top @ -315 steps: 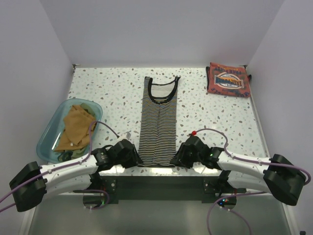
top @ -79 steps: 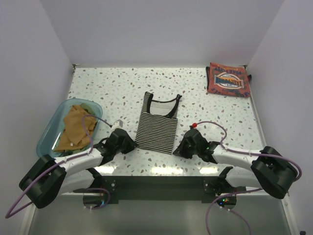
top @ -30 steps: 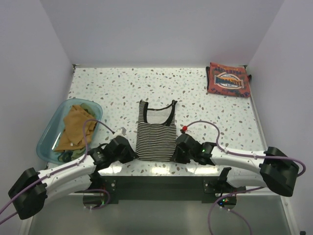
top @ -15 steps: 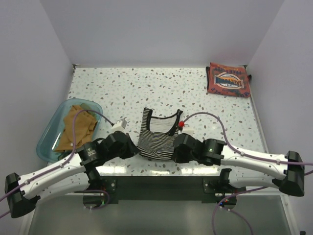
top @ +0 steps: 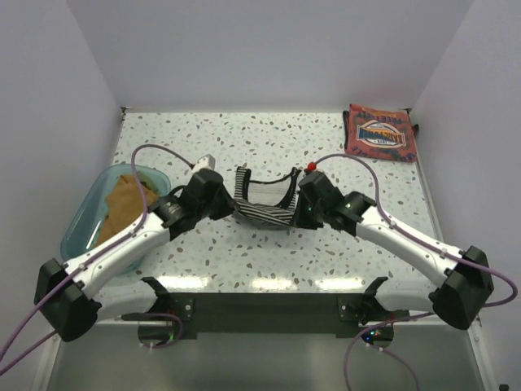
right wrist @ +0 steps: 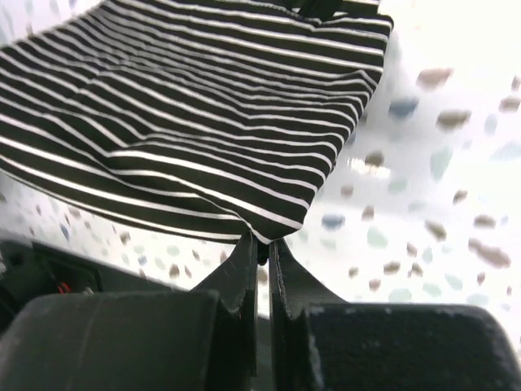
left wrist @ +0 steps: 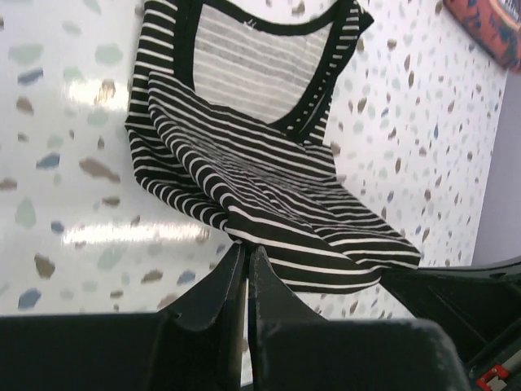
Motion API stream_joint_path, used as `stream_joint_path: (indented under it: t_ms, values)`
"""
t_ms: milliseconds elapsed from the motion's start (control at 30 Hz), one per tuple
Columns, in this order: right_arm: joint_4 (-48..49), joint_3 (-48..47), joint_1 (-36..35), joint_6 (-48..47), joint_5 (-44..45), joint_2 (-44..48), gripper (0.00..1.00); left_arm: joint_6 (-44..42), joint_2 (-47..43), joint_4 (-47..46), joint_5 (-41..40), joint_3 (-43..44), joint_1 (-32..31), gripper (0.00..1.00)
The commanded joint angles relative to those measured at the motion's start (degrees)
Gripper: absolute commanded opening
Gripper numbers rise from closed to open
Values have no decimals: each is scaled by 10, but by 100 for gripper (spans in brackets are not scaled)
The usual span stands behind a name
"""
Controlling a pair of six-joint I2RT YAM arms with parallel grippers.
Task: Fold and stack the tank tops
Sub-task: Fold the tank top
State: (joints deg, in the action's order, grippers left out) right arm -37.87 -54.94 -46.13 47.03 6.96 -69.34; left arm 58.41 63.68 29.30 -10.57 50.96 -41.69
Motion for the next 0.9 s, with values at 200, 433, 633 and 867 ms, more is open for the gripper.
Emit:
stream_joint_path:
  t_ms: [200,433,633,867]
  values:
    - [78,-228,212,-137,-209,-249,0,-64,244,-191,77,179,133,0]
    - [89,-194,209,-141,-223,-217,0,-54,225,-195,100,128,132,0]
    - [105,33,122,-82,-184,-66,0,-11,55,-167,98,-93,86,0]
    - [83,177,-72,74,-84,123,0,134,-163,-42,31,-206,-108,0]
